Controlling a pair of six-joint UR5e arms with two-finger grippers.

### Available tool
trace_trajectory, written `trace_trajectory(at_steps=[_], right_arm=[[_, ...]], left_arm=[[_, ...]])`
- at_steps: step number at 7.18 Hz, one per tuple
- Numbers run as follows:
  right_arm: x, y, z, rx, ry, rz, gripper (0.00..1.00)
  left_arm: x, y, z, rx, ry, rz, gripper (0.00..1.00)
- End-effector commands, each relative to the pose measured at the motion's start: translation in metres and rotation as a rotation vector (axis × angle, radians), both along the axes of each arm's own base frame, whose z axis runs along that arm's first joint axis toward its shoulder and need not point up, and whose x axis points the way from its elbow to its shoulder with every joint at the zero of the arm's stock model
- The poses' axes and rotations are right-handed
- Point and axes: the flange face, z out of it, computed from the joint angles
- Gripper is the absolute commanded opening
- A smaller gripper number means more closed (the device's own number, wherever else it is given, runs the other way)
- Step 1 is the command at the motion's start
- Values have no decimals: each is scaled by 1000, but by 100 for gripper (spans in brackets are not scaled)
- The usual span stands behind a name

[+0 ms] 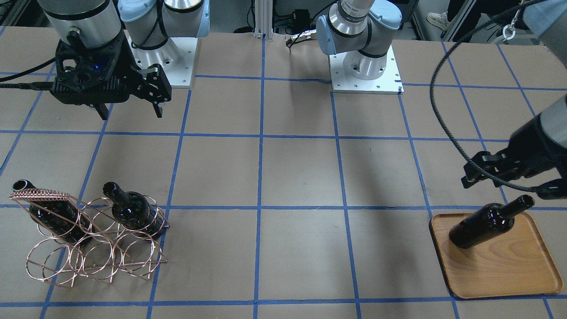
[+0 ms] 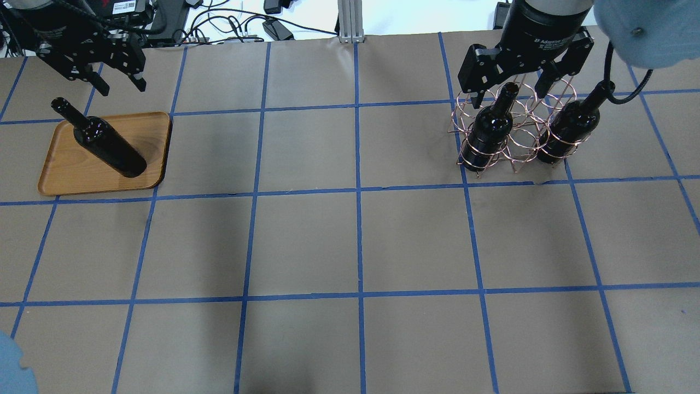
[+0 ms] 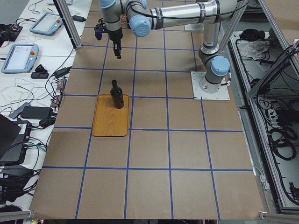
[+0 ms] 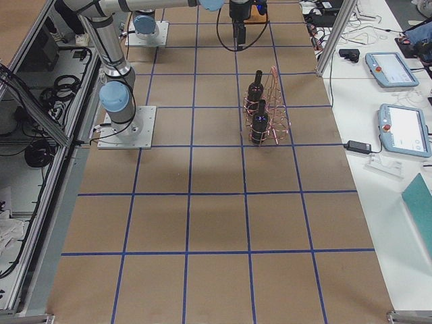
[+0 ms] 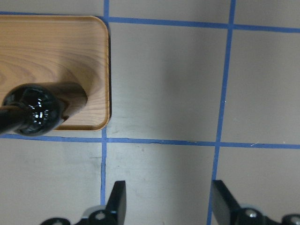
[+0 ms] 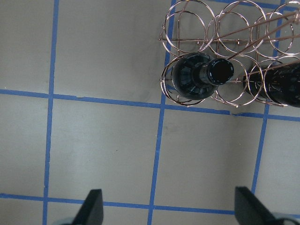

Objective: Take wine from basket and place on tray

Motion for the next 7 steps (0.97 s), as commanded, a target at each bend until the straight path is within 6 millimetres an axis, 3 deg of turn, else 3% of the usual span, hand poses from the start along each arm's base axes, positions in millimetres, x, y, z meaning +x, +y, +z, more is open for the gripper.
trace_trajectory(at_steps=[1,2,3,5,7], right_arm=[[0,0,1,-4,2,2,100],[0,0,1,-6,0,0,100],[0,-1,0,-6,0,0,100],[0,-1,0,-4,2,0,100],[0,-2,-1,-4,-1,-1,100]], left_arm=[[-83,34,13,-3,-6,8,70],[-127,54,12,6,-10,0,70],[-148,77,15,16,-5,-41,70],[-152,113,39,-2,-4,-50,72],[-149,133,57,-37,-10,-52,100]])
